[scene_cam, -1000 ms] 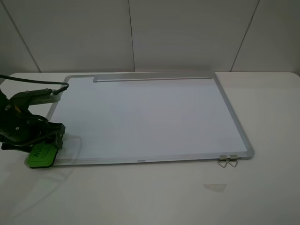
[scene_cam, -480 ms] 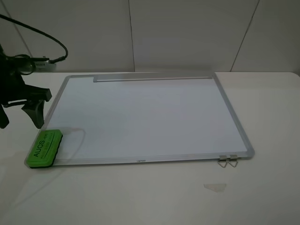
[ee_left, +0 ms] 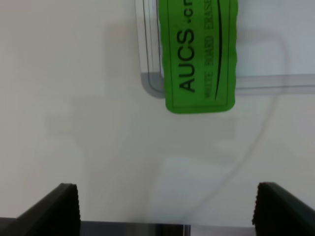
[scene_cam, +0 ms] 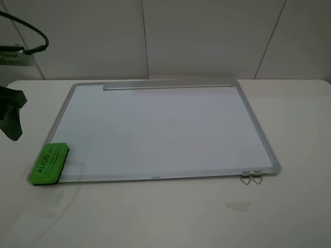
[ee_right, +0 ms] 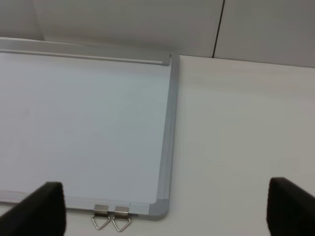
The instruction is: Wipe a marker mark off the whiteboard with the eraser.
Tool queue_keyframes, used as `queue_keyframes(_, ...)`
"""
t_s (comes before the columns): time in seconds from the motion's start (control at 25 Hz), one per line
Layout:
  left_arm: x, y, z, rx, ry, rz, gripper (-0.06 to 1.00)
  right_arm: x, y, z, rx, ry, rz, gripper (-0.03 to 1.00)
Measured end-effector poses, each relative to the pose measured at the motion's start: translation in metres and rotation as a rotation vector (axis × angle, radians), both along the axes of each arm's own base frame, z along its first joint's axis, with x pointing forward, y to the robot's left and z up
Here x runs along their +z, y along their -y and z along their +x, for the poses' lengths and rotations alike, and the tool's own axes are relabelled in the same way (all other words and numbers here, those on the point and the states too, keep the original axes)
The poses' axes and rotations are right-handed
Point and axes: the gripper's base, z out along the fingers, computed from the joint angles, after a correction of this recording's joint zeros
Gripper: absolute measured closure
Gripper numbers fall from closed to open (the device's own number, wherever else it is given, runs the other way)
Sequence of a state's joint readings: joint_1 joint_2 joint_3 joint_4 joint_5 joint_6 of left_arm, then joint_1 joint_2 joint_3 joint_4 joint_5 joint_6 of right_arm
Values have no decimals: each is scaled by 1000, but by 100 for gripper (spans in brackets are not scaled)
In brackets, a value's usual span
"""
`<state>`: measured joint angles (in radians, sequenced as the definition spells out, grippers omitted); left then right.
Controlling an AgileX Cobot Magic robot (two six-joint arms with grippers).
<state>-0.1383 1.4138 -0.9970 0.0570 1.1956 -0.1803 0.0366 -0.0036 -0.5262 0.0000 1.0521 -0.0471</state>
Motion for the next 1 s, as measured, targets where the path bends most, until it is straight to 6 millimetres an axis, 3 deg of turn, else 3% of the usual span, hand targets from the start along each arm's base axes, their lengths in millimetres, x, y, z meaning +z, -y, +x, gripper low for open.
queue_keyframes(0.2,12,-8,-53,-2,84,-9,22,0,0,0,0,0,0,15)
queue_keyframes(0.64,13,-22,-155,-74,377,-40,22,0,0,0,0,0,0,15)
queue_keyframes(0.84,14,-27,-190,-106,614,-54,22,0,0,0,0,0,0,15)
queue_keyframes(1.0,13,-29,-204,-117,778,-64,22,0,0,0,0,0,0,15)
